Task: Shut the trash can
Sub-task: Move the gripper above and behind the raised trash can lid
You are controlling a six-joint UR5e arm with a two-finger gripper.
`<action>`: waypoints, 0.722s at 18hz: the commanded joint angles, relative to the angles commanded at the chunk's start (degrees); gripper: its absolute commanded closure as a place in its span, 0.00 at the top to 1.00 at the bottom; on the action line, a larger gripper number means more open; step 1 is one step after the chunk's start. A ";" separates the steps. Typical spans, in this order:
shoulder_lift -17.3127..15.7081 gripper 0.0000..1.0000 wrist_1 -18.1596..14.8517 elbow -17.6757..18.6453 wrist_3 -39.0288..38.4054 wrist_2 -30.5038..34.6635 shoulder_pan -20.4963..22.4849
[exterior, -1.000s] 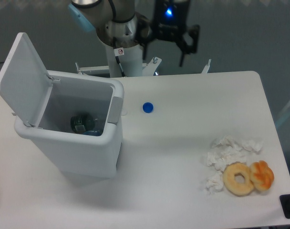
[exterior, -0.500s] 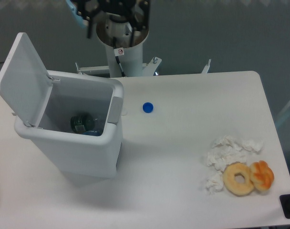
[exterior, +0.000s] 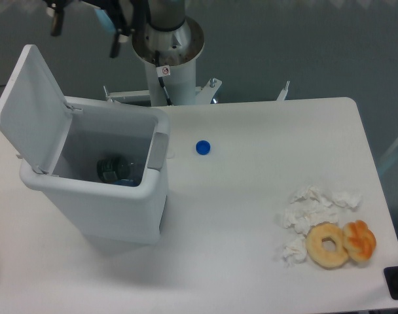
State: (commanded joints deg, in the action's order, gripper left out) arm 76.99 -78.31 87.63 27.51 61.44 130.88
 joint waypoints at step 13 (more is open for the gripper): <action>1.40 1.00 6.06 0.44 -4.31 -0.18 -5.28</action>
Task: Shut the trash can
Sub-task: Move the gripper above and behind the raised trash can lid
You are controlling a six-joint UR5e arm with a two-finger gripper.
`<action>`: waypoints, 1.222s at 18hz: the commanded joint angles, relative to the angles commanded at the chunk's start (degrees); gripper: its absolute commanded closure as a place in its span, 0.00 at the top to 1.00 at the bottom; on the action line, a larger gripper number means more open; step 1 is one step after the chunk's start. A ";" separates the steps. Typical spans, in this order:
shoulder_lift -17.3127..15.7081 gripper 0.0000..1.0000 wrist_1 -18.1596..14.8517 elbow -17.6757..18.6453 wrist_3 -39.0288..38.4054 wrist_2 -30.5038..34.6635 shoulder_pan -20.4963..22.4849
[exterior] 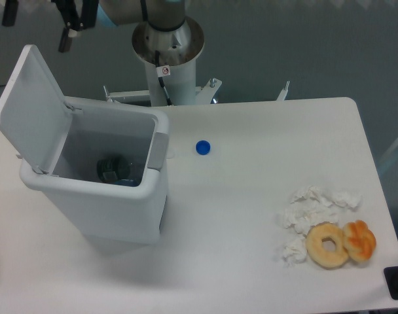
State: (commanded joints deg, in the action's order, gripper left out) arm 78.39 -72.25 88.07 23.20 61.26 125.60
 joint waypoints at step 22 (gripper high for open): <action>1.76 1.00 1.76 1.05 -1.05 3.77 -0.62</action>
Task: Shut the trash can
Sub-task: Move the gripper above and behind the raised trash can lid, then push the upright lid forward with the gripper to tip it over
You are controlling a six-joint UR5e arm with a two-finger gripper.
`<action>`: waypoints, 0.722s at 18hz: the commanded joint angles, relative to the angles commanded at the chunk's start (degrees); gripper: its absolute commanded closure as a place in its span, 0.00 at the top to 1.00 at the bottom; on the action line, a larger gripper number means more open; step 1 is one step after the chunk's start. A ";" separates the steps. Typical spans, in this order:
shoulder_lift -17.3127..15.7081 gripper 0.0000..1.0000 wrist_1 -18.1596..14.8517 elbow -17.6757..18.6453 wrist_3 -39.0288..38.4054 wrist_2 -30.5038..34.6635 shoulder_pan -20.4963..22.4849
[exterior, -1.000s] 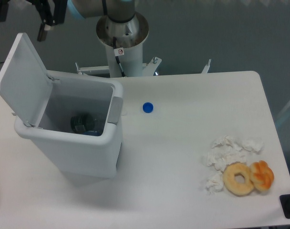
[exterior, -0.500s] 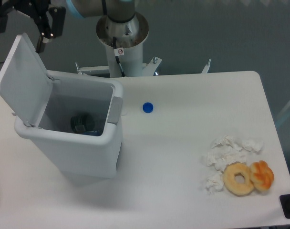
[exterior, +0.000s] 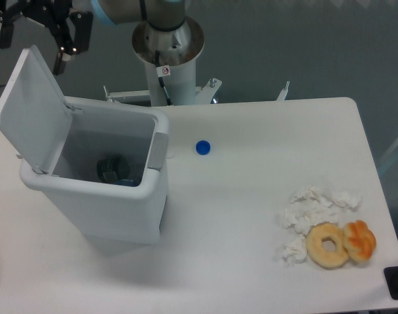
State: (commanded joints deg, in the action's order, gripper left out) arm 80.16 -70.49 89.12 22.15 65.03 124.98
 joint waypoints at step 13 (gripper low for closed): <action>2.19 1.00 0.26 -0.44 0.53 3.69 0.70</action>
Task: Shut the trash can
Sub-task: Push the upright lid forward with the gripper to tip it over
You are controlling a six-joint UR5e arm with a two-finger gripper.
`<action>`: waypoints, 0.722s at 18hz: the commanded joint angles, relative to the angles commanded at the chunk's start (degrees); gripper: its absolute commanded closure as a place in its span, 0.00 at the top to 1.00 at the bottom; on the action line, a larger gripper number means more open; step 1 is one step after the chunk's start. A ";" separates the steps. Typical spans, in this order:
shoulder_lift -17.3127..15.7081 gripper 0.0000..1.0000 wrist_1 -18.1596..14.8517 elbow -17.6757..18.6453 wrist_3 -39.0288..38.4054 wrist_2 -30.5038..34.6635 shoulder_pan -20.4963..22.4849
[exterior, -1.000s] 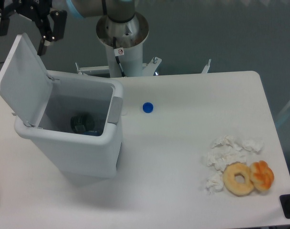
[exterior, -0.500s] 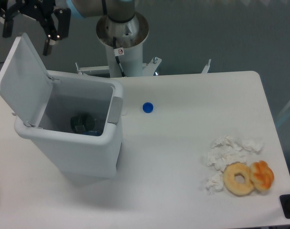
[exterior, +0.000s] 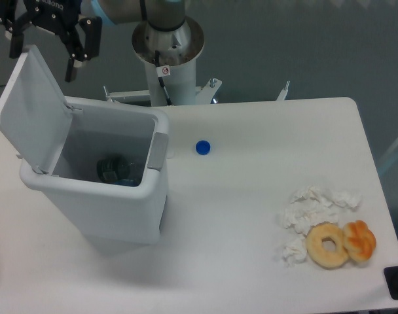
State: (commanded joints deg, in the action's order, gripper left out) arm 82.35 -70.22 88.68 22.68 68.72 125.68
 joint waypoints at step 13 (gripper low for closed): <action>0.36 1.00 0.53 -0.09 0.26 0.80 7.64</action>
State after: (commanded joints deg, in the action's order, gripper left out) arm 82.70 -69.70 88.59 22.94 69.52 133.33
